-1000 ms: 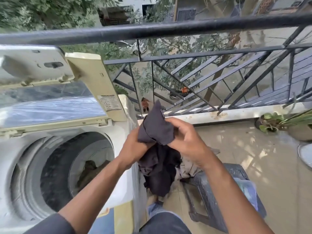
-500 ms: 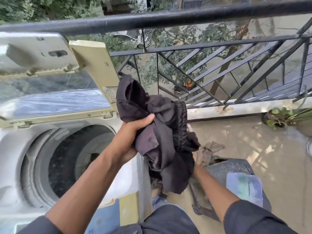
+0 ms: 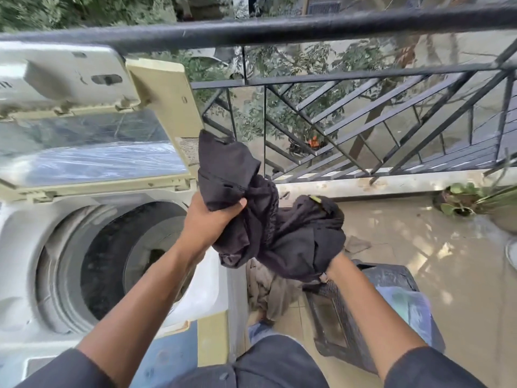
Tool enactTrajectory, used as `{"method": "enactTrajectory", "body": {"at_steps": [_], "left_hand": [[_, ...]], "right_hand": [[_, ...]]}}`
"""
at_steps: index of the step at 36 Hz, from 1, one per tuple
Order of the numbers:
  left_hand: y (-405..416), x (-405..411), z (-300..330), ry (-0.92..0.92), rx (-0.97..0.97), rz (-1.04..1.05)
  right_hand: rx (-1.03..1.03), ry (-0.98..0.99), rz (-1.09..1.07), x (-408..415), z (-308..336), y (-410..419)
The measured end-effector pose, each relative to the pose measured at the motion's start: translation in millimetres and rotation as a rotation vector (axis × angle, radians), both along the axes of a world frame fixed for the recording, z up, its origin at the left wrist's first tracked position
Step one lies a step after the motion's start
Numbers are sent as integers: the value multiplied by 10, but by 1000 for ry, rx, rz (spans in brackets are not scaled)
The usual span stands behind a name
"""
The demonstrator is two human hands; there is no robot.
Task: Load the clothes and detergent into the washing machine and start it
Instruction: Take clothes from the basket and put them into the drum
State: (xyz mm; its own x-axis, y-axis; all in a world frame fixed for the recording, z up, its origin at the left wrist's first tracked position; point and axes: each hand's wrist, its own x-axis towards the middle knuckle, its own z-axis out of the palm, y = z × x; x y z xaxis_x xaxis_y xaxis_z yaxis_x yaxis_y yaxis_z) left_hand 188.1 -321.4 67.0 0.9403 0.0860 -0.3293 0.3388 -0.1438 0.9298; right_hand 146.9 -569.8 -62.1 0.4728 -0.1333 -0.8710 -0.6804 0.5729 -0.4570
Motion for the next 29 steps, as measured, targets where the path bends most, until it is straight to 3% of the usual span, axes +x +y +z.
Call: {"method": "enactTrajectory", "body": {"at_steps": [5, 7, 11, 15, 17, 21, 26, 29], "left_hand": [[-24, -39, -95, -16, 246, -1], [-38, -67, -99, -14, 268, -71], [-80, -93, -68, -37, 55, -333], [-123, -159, 37, 7, -104, -506], [-165, -227, 104, 16, -142, -476], [-130, -235, 60, 33, -264, -161], [4, -160, 109, 121, -502, -25], [98, -169, 254, 222, -633, -64]], "right_hand": [[34, -49, -81, -12, 556, -24], [24, -154, -76, -2, 823, 48], [-170, -495, 98, 51, 1312, 283], [-171, -722, 393, 38, 1676, 442], [-170, -796, 546, 4, 1813, 510], [-178, -882, 712, 3, 1964, 516], [-689, -823, 429, 88, 1826, 289], [-924, -640, 525, 78, 1567, 115]]}}
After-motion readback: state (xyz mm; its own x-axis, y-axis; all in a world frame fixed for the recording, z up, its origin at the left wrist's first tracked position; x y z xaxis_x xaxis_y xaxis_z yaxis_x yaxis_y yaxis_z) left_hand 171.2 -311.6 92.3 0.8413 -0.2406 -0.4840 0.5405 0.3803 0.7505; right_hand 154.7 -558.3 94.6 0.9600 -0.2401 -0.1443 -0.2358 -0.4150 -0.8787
